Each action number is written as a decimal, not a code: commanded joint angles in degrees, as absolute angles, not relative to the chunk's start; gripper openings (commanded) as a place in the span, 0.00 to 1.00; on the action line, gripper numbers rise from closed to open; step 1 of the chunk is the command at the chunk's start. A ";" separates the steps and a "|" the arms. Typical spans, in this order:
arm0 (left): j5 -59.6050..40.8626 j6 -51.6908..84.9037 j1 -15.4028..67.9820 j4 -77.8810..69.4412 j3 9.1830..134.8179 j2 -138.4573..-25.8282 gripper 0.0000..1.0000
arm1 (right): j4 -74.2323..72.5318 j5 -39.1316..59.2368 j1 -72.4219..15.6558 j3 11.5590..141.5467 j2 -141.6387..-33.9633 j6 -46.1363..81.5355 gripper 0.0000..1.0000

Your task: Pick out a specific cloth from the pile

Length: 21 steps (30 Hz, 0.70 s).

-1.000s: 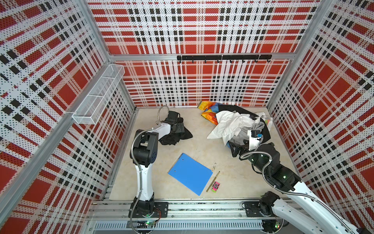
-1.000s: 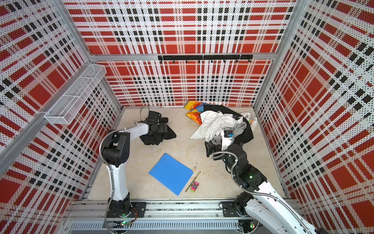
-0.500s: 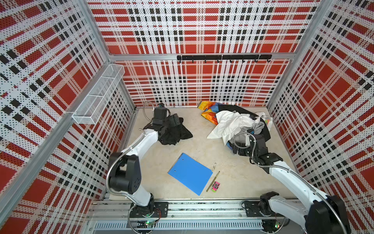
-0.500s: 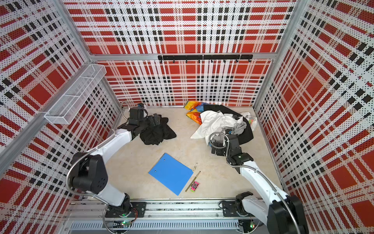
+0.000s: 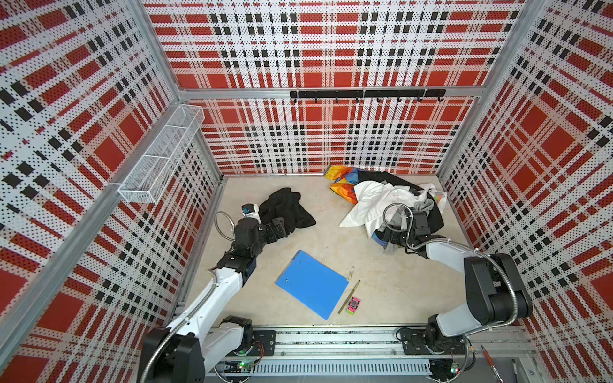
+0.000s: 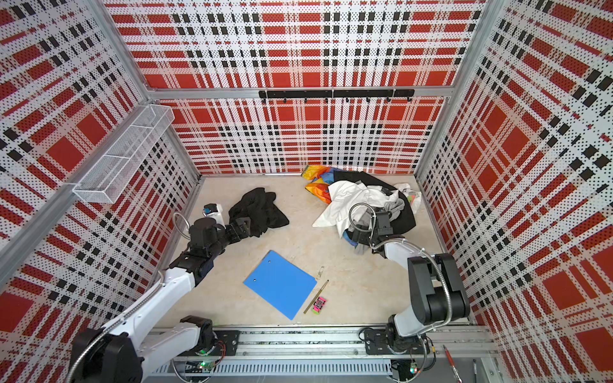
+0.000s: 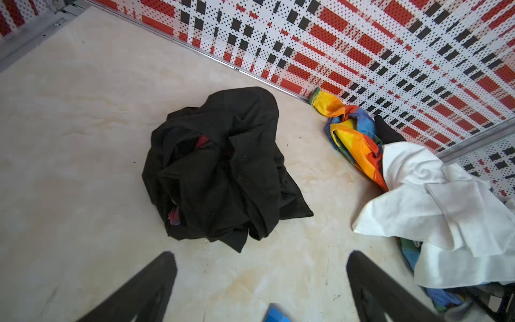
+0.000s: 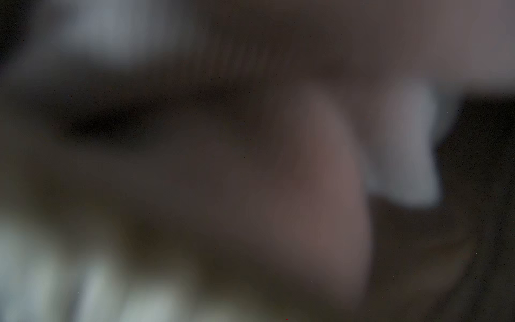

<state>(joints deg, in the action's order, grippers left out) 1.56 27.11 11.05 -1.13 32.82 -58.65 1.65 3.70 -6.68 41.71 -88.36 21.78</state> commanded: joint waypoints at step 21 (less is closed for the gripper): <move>17.61 10.39 12.51 -20.29 18.08 -51.56 0.99 | 2.79 -8.51 -5.27 23.29 -40.99 22.81 0.99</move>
